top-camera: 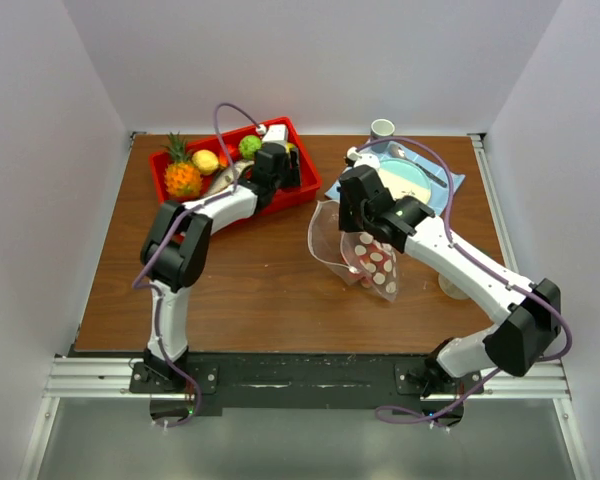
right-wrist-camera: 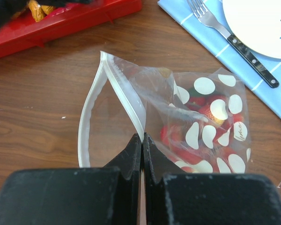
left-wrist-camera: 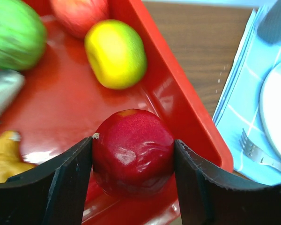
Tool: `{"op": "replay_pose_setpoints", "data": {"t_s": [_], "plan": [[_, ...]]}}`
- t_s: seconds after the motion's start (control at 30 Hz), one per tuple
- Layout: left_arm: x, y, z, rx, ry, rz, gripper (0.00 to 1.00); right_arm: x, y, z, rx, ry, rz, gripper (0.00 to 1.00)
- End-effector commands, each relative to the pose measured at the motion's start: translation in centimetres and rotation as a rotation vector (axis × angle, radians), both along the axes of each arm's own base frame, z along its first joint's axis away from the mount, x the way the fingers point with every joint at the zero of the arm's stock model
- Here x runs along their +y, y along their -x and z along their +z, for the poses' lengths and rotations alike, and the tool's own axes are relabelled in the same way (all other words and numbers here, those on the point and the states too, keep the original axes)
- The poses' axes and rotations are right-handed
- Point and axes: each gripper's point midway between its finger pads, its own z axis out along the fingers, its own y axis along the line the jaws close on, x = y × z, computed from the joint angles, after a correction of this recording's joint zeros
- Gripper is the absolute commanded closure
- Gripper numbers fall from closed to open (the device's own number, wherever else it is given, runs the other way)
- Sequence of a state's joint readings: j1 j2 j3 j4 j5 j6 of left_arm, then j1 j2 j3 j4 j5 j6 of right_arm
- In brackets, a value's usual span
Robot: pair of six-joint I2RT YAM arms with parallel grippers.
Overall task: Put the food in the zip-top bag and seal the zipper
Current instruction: Pick up the fake fruit from the bin, then place the fake fruit in the zipper food storage bag.
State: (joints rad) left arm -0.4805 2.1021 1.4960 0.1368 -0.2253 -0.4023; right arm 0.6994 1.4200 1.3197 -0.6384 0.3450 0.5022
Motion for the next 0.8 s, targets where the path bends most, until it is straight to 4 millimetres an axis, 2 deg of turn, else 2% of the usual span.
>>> {"op": "replay_pose_setpoints", "data": {"t_s": [0.0, 0.07, 0.13, 0.17, 0.2, 0.23, 0.27, 0.3, 0.37, 0.4, 0.43, 0.47, 0.5, 0.57, 0.6, 0.7, 0.77], "plan": [[3.1, -0.1, 9.3, -0.178, 0.041, 0.054, 0.86, 1.2, -1.1, -0.2, -0.005, -0.037, -0.005, 1.00], [3.4, 0.6, 9.7, -0.178, 0.034, 0.049, 0.86, 1.4, -1.4, -0.3, -0.003, -0.041, -0.008, 1.00], [3.6, 1.7, 11.2, -0.178, 0.050, 0.037, 0.87, 1.7, -1.8, -0.3, 0.000, -0.048, -0.011, 1.00], [3.5, 2.6, 10.7, -0.158, 0.068, 0.032, 0.87, 1.8, -1.9, -0.1, 0.002, -0.058, -0.008, 1.00], [3.2, 3.6, 12.3, -0.173, 0.104, 0.000, 0.87, 1.9, -2.1, 0.3, -0.004, -0.072, -0.009, 1.00], [3.0, 4.5, 12.6, -0.167, 0.124, -0.014, 0.87, 2.1, -2.2, 0.3, -0.001, -0.079, -0.011, 1.00], [2.8, 5.5, 11.9, -0.140, 0.143, -0.027, 0.87, 2.2, -2.4, 0.5, -0.003, -0.087, -0.011, 1.00], [2.4, 6.9, 13.2, -0.138, 0.169, -0.065, 0.87, 2.3, -2.5, 1.0, -0.010, -0.098, -0.013, 1.00], [1.7, 9.2, 13.0, -0.116, 0.181, -0.102, 0.87, 2.4, -2.7, 1.0, -0.009, -0.106, -0.021, 1.00], [1.5, 10.8, 14.6, -0.134, 0.194, -0.117, 0.87, 2.4, -2.6, 1.0, -0.006, -0.107, -0.024, 1.00], [1.5, 11.7, 14.9, -0.126, 0.212, -0.122, 0.87, 2.4, -2.6, 1.1, -0.008, -0.117, -0.033, 1.00], [1.4, 12.8, 14.2, -0.105, 0.214, -0.137, 0.87, 2.3, -2.7, 1.2, -0.009, -0.120, -0.038, 1.00], [1.1, 14.4, 15.5, -0.115, 0.235, -0.169, 0.87, 2.2, -2.7, 1.1, -0.009, -0.122, -0.045, 1.00], [0.5, 16.4, 15.0, -0.094, 0.251, -0.194, 0.86, 1.9, -2.8, 1.3, -0.017, -0.130, -0.062, 1.00], [-0.2, 17.9, 15.9, -0.105, 0.271, -0.228, 0.86, 1.8, -2.8, 1.3, -0.017, -0.132, -0.066, 1.00], [-2.1, 20.5, 15.6, -0.086, 0.287, -0.271, 0.86, 1.9, -2.7, 1.7, -0.021, -0.152, -0.077, 1.00], [-2.4, 21.3, 14.4, -0.049, 0.264, -0.265, 0.86, 1.9, -2.6, 2.0, -0.020, -0.171, -0.082, 1.00]]}}
